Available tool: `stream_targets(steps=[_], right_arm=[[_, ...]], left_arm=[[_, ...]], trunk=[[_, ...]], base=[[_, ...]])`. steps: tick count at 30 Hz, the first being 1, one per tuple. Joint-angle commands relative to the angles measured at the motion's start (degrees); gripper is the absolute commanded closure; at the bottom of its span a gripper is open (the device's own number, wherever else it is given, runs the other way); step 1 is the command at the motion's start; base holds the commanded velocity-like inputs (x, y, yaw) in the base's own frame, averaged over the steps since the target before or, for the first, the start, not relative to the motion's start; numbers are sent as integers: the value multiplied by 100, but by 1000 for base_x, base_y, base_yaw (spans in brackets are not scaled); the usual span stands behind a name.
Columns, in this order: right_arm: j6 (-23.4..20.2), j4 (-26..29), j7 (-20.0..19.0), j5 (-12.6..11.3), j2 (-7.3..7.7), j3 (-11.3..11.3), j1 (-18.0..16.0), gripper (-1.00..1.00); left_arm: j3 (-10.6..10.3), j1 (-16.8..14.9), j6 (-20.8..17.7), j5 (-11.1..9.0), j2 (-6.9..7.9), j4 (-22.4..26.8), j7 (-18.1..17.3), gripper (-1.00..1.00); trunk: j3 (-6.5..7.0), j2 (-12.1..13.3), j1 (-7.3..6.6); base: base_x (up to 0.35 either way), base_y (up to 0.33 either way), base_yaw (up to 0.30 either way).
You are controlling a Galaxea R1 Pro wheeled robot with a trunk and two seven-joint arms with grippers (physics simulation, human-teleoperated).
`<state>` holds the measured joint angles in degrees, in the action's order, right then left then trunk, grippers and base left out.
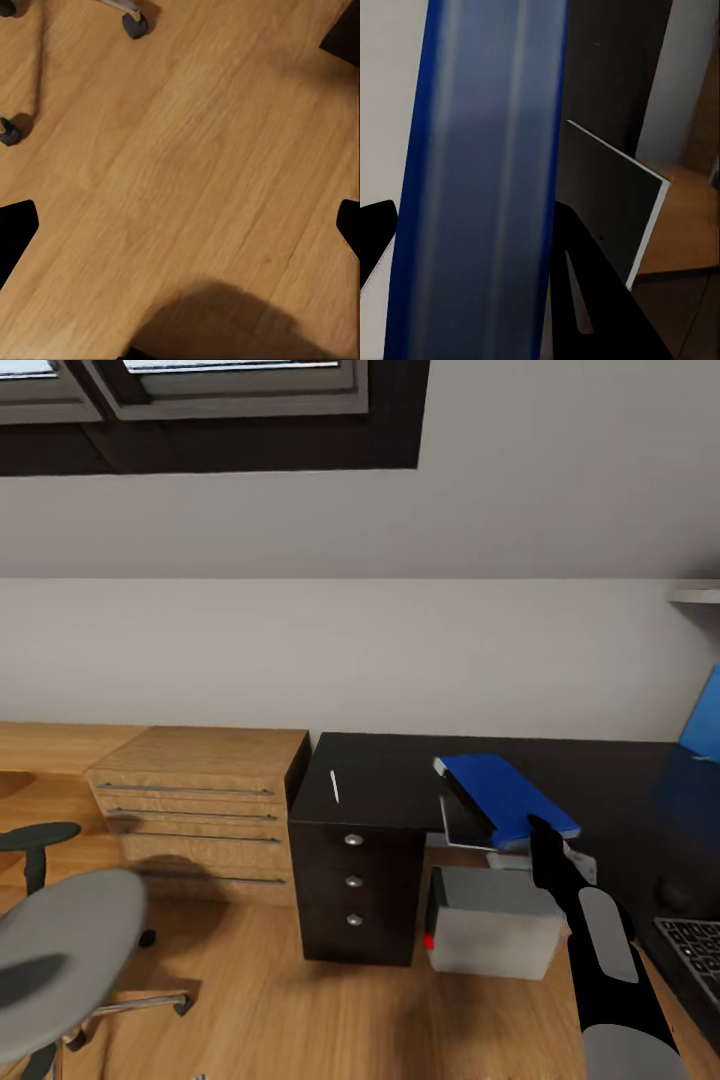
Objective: In the bedroom, organize the workspace by keeping the computer under the desk, ensuring the monitor is on the desk, placing the keyboard on the desk next to the monitor, placing the mouse on the desk next to the keyboard, moving the folder from the swivel chair onto the desk next to the mouse, stacking the notebook on top of the folder with the pen on top of the notebook, and positioning the swivel chair next to the desk.
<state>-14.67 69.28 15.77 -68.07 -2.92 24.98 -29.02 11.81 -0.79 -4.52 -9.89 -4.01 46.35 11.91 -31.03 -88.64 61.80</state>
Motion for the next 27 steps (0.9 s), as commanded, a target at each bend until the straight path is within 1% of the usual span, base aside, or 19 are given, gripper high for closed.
stream_targets(steps=[1, 5, 8, 10, 11, 14, 17, 21, 24, 27], right_arm=[[-27, 5, 31, -49, -6, 16, -7, 100], [-27, -4, 31, -49, -6, 16, -7, 100], [-27, -4, 31, -49, -6, 16, -7, 100], [-27, -3, 31, -49, -6, 16, -7, 100], [-27, -2, 31, -49, -6, 16, -7, 100], [-27, -2, 31, -49, -6, 16, -7, 100], [-27, -2, 31, -49, -6, 16, -7, 100], [-29, -2, 31, -62, -6, 16, -7, 100], [-34, -2, 19, -81, -6, 19, -7, 100], [-35, 7, -59, -90, -13, 19, -7, 100]], left_arm=[[10, 0, 8, -51, -3, 13, 8, -100], [19, 0, 200, -55, -3, 5, 1, -100], [-1, 0, 245, -55, -3, 4, 1, -100], [-79, 0, 264, -56, 0, 0, 7, -100], [-157, 0, 271, -57, 2, -1, 15, -100], [-301, 0, 280, -57, 4, -3, 24, -100], [-379, 0, 284, -57, 10, -9, 29, -100], [-405, 0, 285, -63, 13, -12, 30, -100], [-413, 0, 285, -65, 14, -18, 30, -100], [-415, 0, 285, -59, 14, -20, 27, -100]], trunk=[[-6, -4, 0], [-6, -4, 0], [-6, -4, 0], [-6, -4, 0], [-6, -4, 0], [-6, -4, 0], [-6, -4, 0], [-6, -4, 0], [-6, -4, 0], [-6, -4, 0]], base=[[0, 0, -300], [0, 0, -300], [0, 0, -300], [0, 0, -300], [0, 0, -300], [40, 0, -300], [214, -21, -300], [286, -58, -258], [265, -72, -98], [117, -44, -25]])
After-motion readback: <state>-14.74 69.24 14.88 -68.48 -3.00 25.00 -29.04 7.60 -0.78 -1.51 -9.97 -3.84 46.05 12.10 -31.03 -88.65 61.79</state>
